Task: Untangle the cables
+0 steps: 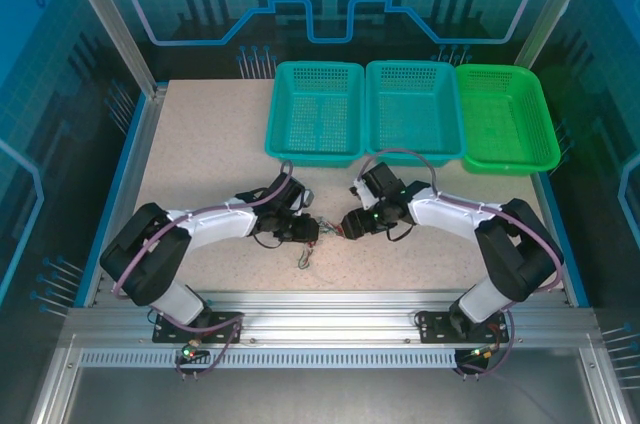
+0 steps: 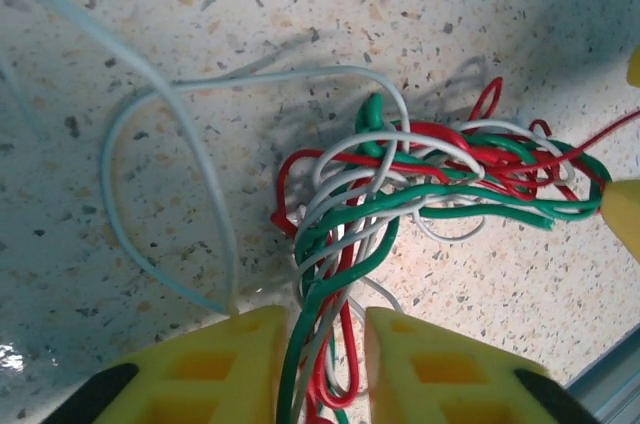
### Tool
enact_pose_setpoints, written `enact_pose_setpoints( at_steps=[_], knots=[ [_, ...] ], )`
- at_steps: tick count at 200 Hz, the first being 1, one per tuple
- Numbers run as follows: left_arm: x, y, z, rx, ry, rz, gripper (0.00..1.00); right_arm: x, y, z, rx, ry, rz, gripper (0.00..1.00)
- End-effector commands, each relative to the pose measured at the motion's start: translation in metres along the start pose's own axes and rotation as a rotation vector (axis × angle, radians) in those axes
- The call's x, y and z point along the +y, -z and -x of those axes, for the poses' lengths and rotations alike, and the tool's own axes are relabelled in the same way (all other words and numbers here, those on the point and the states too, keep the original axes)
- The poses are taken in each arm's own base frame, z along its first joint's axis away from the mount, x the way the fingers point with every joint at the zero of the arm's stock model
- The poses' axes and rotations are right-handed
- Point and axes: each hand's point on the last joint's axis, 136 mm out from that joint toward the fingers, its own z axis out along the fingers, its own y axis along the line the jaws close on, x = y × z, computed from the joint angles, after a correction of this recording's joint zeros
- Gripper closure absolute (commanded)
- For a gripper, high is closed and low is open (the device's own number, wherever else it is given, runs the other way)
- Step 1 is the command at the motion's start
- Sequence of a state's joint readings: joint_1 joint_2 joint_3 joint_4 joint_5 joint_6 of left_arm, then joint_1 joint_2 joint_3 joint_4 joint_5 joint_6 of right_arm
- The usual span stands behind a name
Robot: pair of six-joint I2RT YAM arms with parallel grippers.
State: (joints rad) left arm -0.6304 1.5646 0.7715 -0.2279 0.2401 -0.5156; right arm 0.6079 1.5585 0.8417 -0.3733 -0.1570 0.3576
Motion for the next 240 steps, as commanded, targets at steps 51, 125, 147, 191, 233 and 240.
enact_pose_setpoints(
  at_steps=[51,125,147,191,233,240],
  knots=[
    [0.030,-0.011,-0.011,0.056,0.022,0.150,0.80,-0.011,-0.005,0.009,-0.018,-0.078,-0.066,0.93],
    [0.092,0.003,-0.042,0.102,0.150,0.382,1.00,-0.119,0.060,-0.017,-0.088,-0.413,-0.406,1.00],
    [0.095,0.009,-0.043,0.092,0.162,0.379,1.00,-0.153,0.091,-0.029,-0.139,-0.526,-0.509,1.00],
    [0.096,0.011,-0.040,0.085,0.176,0.375,1.00,-0.193,0.140,-0.039,-0.234,-0.659,-0.612,1.00],
    [0.100,0.018,-0.039,0.088,0.180,0.416,1.00,-0.182,0.165,-0.024,-0.310,-0.630,-0.554,1.00],
    [0.109,0.022,-0.041,0.090,0.190,0.454,1.00,-0.187,0.175,-0.028,-0.325,-0.658,-0.579,1.00]
  ],
)
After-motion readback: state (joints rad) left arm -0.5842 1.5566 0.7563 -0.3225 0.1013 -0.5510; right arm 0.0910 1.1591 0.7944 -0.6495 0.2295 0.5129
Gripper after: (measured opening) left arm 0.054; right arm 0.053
